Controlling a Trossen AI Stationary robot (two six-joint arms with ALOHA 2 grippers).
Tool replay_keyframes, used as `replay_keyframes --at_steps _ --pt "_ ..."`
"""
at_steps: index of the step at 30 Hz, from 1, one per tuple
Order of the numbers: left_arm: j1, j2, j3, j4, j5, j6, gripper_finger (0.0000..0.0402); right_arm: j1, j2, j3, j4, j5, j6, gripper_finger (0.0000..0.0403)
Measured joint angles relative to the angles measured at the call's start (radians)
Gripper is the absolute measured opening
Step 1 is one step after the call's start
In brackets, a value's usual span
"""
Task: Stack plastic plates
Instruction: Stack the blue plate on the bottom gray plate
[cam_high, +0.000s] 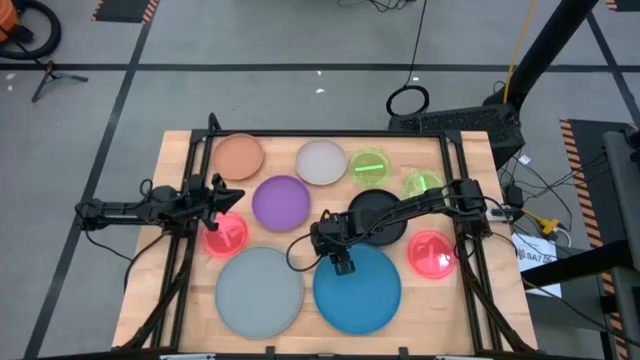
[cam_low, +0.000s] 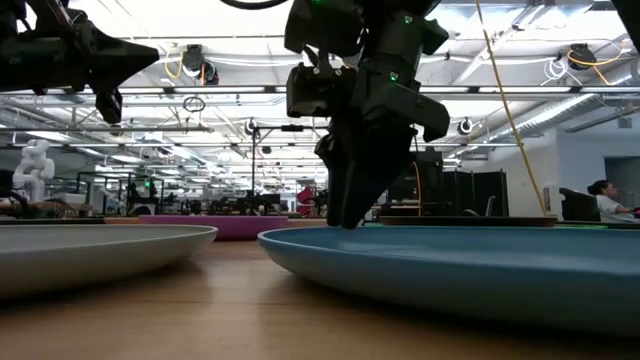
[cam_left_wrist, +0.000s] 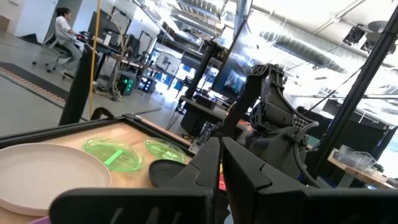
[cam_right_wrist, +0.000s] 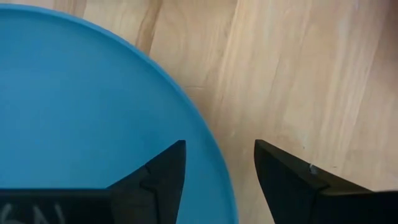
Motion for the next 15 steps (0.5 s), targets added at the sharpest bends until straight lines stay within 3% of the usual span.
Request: replay_keyframes --at_steps 15 --pt "0.000 0.000 0.000 0.005 0.000 -0.003 0.0024 0.000 0.057 0.002 0.037 -0.003 -0.006 0.0172"
